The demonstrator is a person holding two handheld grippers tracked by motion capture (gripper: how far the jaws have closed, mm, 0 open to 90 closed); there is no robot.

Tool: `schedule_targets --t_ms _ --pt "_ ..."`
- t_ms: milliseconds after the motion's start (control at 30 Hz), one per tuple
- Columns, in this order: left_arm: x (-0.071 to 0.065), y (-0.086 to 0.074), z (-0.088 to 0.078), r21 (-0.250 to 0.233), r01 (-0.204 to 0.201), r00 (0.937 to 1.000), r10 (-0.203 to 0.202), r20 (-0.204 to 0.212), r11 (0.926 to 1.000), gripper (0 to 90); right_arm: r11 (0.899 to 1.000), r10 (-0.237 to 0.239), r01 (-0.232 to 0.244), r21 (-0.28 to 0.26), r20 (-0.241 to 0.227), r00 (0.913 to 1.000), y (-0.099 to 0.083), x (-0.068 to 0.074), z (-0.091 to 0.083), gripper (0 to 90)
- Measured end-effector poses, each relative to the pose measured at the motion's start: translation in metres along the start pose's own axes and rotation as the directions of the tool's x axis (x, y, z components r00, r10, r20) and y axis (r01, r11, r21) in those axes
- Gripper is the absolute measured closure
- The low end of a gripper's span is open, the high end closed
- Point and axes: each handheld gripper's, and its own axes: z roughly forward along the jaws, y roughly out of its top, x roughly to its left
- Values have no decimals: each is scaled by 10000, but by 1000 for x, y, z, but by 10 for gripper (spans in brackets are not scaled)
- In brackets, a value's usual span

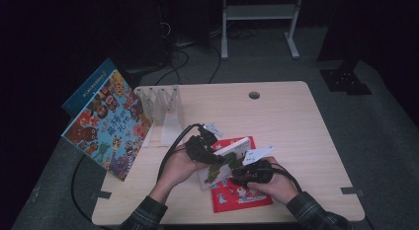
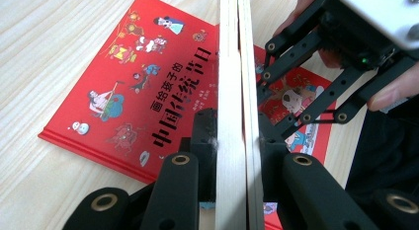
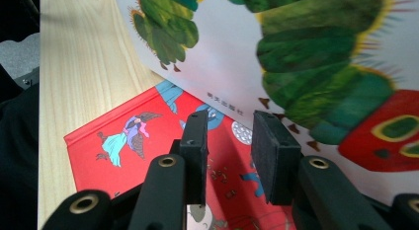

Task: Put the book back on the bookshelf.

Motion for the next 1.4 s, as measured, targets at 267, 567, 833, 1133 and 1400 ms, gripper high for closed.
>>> schedule_targets --t_ms 267,567,833,1133,1400 --pt "5 -4 -3 -134 140 9999 -140 9 9998 758 9998 152 -148 -121 334 9993 -2 -8 -8 582" --pt "15 -11 -12 -267 491 9988 -488 94 9984 759 9996 274 -268 -72 941 9952 -11 -24 -20 439" --pt "23 -19 -26 -588 806 9962 -824 -286 9950 759 9953 971 -934 -269 2279 9688 -34 -55 -46 358" --pt "35 -33 -47 -928 1127 9908 -1190 -646 9893 759 9820 1860 -1858 -334 3386 9224 -53 -93 -58 297" --pt "47 -49 -66 -1218 1502 9816 -1626 -998 9811 759 9773 2089 -2050 -542 4128 8865 -62 -110 -60 239"
